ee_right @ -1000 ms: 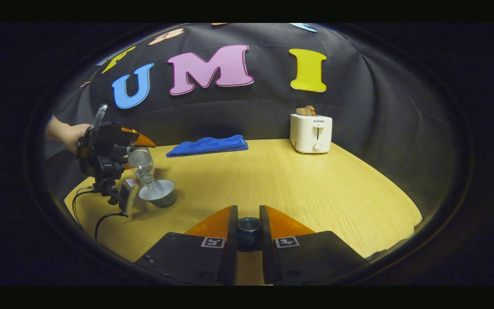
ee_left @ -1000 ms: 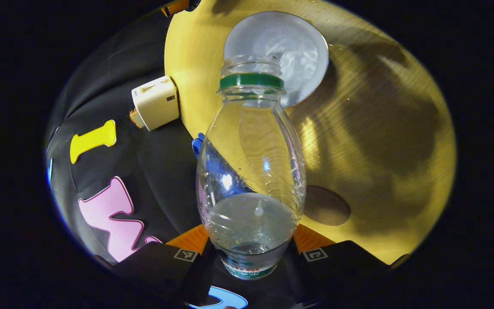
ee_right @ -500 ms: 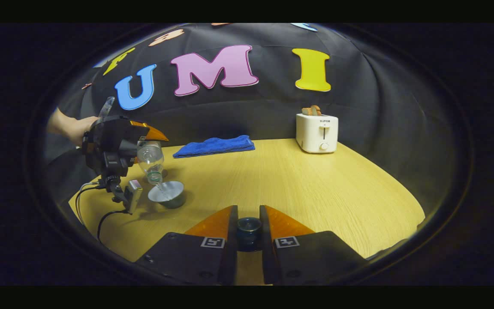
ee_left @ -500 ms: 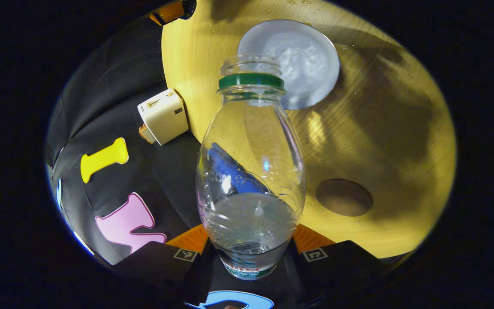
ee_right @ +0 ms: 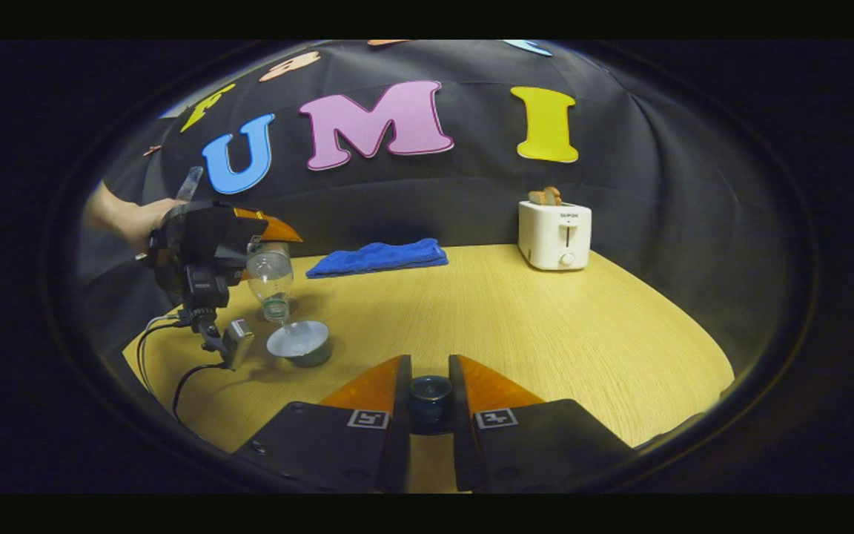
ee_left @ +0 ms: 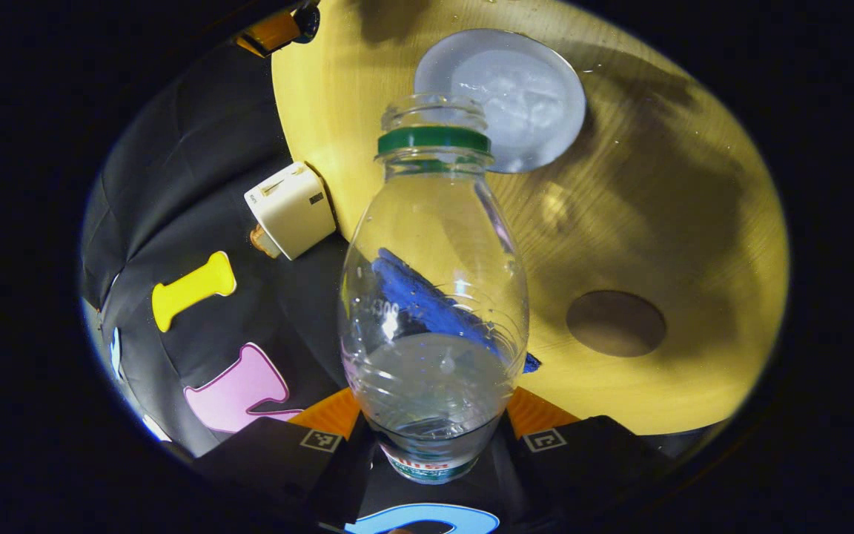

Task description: Open the teacup lid with one hand, grasp the water bottle and pour water into the teacup with the other hand; after pouring, place the water bottle on the coaster and then close the teacup lid.

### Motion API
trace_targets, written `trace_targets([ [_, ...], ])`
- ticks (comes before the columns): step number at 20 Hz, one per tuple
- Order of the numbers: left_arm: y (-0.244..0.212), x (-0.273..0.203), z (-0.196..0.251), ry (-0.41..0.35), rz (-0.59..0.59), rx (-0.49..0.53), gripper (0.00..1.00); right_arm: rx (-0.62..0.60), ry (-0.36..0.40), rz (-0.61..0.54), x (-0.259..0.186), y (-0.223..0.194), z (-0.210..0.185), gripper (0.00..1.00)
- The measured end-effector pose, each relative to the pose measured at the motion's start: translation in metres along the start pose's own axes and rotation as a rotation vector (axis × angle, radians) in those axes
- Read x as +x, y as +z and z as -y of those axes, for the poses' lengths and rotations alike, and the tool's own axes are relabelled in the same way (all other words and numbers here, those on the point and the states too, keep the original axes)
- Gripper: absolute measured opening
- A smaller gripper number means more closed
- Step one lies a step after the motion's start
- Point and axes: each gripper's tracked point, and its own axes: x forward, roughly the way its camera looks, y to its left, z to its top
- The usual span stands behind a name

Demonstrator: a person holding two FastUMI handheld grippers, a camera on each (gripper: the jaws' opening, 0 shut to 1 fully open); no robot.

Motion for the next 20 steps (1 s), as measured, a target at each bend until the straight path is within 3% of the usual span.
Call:
trace_targets([
  [1, 0.000, -0.001, -0.001, 0.007, 0.000, 0.008, 0.73, 0.001, -0.004, 0.003, 0.001, 0.002, 0.001, 0.27],
  [3, -0.004, 0.001, -0.006, 0.011, 0.005, 0.016, 0.73, 0.013, -0.004, 0.005, 0.002, 0.005, 0.000, 0.32],
  [12, -0.007, 0.006, -0.017, 0.057, 0.021, 0.050, 0.73, 0.005, 0.011, 0.007, 0.005, 0.017, -0.013, 0.32],
  [14, -0.007, 0.006, -0.014, 0.053, 0.020, 0.041, 0.73, 0.003, 0.013, 0.010, 0.006, 0.019, -0.014, 0.27],
  [15, -0.008, 0.006, -0.014, 0.055, 0.020, 0.034, 0.73, 0.003, 0.013, 0.010, 0.007, 0.019, -0.015, 0.32],
  [18, -0.009, 0.006, -0.010, 0.053, 0.016, 0.027, 0.73, 0.006, 0.014, 0.009, 0.009, 0.021, -0.017, 0.27],
  [20, -0.008, 0.007, -0.009, 0.055, 0.018, 0.015, 0.73, 0.004, 0.017, 0.010, 0.010, 0.022, -0.019, 0.32],
])
